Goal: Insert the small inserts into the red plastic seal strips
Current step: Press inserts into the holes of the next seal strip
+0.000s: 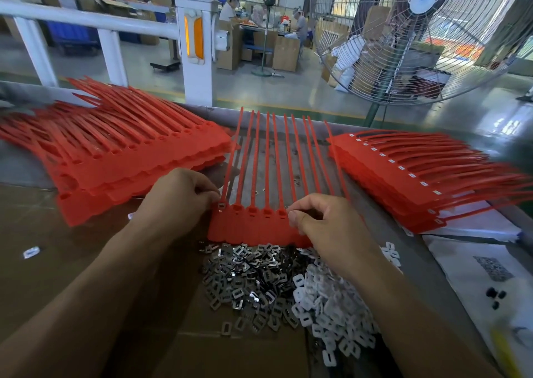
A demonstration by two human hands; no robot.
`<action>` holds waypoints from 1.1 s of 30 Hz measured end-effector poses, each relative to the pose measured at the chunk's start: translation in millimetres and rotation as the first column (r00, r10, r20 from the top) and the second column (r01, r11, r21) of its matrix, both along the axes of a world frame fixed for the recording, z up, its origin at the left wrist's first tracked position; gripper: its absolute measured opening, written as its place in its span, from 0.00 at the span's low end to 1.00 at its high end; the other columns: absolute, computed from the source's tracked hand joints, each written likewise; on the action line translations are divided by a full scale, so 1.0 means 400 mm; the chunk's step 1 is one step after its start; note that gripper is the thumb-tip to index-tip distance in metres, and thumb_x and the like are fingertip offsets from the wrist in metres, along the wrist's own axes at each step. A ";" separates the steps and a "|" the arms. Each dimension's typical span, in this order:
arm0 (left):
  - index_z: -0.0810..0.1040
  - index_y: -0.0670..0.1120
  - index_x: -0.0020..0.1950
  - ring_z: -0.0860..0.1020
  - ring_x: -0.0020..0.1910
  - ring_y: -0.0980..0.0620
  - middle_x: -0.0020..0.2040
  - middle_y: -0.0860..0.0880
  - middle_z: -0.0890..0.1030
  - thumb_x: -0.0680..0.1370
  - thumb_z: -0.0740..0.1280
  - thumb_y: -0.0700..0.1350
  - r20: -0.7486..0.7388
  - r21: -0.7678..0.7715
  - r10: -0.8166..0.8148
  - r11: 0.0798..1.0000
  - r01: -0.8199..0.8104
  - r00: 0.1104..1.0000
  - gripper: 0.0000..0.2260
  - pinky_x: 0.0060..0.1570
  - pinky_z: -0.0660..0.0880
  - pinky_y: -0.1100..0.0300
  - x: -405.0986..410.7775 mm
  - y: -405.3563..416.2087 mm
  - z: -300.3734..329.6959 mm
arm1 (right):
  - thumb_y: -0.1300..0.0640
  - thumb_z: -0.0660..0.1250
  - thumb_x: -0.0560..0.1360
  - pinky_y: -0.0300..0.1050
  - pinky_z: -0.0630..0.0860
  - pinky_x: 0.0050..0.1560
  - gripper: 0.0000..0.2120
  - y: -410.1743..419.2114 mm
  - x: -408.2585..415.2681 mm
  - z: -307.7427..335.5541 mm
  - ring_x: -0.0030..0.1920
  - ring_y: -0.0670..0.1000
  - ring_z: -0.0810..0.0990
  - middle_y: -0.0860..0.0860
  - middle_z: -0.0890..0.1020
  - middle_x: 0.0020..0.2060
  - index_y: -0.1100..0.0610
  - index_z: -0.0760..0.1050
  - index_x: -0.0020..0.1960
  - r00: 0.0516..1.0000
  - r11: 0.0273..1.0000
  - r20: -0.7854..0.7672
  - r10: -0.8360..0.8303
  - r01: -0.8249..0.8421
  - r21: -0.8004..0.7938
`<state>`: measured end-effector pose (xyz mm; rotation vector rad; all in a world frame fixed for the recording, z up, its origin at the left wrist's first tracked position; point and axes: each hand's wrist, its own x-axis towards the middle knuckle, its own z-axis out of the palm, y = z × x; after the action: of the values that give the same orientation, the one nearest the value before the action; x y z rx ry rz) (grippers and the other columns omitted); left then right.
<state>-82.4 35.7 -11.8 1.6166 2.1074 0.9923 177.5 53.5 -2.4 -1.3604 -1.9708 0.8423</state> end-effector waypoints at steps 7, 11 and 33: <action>0.85 0.55 0.41 0.81 0.41 0.58 0.40 0.59 0.84 0.75 0.75 0.50 -0.001 -0.022 -0.011 1.000 0.011 1.000 0.04 0.45 0.78 0.56 0.004 -0.002 -0.002 | 0.48 0.70 0.81 0.31 0.69 0.36 0.06 -0.003 0.003 0.001 0.33 0.32 0.78 0.33 0.83 0.38 0.44 0.83 0.45 0.999 1.000 -0.054 0.003 -0.003 0.007; 0.84 0.56 0.41 0.80 0.39 0.60 0.38 0.59 0.83 0.75 0.75 0.52 -0.030 0.004 0.018 1.000 -0.018 0.999 0.04 0.43 0.79 0.56 0.012 -0.005 -0.005 | 0.50 0.71 0.80 0.28 0.70 0.34 0.05 -0.004 0.003 0.001 0.33 0.33 0.79 0.34 0.84 0.40 0.43 0.84 0.46 0.996 1.000 -0.093 0.006 -0.006 0.001; 0.82 0.56 0.50 0.78 0.43 0.54 0.46 0.60 0.78 0.76 0.74 0.49 -0.195 0.389 -0.460 0.774 0.499 0.866 0.05 0.42 0.76 0.57 0.152 -0.053 0.018 | 0.60 0.72 0.79 0.32 0.79 0.43 0.11 -0.009 -0.017 0.000 0.42 0.46 0.87 0.48 0.88 0.44 0.48 0.82 0.58 0.905 0.989 -0.424 0.034 -0.093 -0.117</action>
<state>-21.8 14.7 -4.4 2.2973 1.4353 1.2667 170.8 49.8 -2.5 -1.0752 -1.6490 1.2081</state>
